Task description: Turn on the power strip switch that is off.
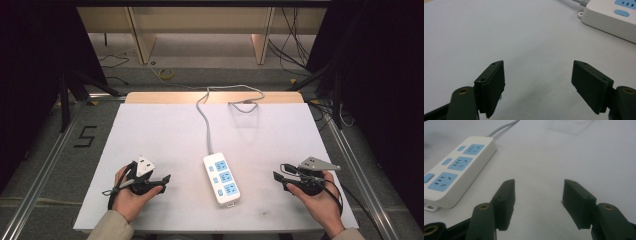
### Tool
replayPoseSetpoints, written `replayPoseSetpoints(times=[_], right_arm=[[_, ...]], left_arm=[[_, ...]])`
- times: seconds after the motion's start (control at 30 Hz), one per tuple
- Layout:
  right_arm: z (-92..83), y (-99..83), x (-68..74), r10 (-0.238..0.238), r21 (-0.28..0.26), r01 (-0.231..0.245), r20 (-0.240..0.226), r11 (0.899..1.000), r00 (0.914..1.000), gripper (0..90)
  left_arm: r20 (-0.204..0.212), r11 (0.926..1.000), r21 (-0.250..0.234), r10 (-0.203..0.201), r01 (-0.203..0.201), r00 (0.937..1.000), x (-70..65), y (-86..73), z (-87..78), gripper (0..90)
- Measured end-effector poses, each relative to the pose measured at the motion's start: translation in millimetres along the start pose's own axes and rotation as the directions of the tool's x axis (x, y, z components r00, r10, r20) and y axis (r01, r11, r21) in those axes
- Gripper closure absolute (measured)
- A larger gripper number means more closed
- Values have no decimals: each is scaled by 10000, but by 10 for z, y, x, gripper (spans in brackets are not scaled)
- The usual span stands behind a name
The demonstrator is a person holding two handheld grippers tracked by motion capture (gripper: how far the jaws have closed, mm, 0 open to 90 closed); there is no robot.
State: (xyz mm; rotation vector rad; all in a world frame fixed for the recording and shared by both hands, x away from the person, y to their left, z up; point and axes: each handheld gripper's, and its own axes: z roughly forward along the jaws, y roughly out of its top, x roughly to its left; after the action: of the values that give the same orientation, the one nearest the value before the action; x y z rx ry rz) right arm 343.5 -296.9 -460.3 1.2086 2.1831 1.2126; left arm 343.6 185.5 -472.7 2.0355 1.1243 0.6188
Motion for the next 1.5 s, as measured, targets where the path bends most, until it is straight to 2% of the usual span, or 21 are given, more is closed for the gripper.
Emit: replayPoseSetpoints(times=[0.13, 0.2, 0.23, 0.27, 0.33, 0.37, 0.4, 0.6, 1.2, 1.5], right_arm=[[1, 25, 3, -114, 157, 114, -55, 9998, 9999, 487], [-11, 54, 15, -154, 325, 157, -71, 9993, 9999, 550], [-11, 54, 15, -154, 325, 157, -71, 9993, 9999, 550], [-22, 73, 14, -233, 490, 241, -159, 9985, 9996, 608], [-26, 83, 13, -283, 531, 291, -168, 9982, 9995, 643], [-36, 105, 9, -384, 664, 396, -195, 9970, 9991, 714], [-39, 118, 4, -444, 721, 457, -198, 9964, 9988, 746], [-47, 188, 17, -754, 1212, 764, -132, 9897, 9971, 900], [-2, 288, 83, -633, 2131, 705, -407, 9745, 9972, 900], [38, 365, 142, -770, 2435, 886, -566, 9658, 9954, 900]], left_arm=[[2, 10000, 46, -10, 10, 10000, -6, -8, 0, 271], [-4, 10000, 23, -21, 21, 10000, -16, -6, 1, 273], [-15, 10000, 18, -9, 9, 10000, -21, -5, 2, 273], [-27, 10000, 34, 80, -80, 10000, -21, -2, 3, 275], [-51, 9999, 87, 126, -126, 9999, -28, 0, 4, 276], [-61, 9999, 94, 131, -131, 9999, -30, 0, 4, 280], [-77, 9999, 100, 137, -136, 9999, -29, -1, 5, 280], [-117, 9997, 192, 151, -149, 9998, -20, -6, 11, 284], [-262, 9994, 186, 294, -289, 9992, -31, -7, 18, 294], [-329, 9989, 228, 417, -410, 9986, -33, -7, 18, 300]])
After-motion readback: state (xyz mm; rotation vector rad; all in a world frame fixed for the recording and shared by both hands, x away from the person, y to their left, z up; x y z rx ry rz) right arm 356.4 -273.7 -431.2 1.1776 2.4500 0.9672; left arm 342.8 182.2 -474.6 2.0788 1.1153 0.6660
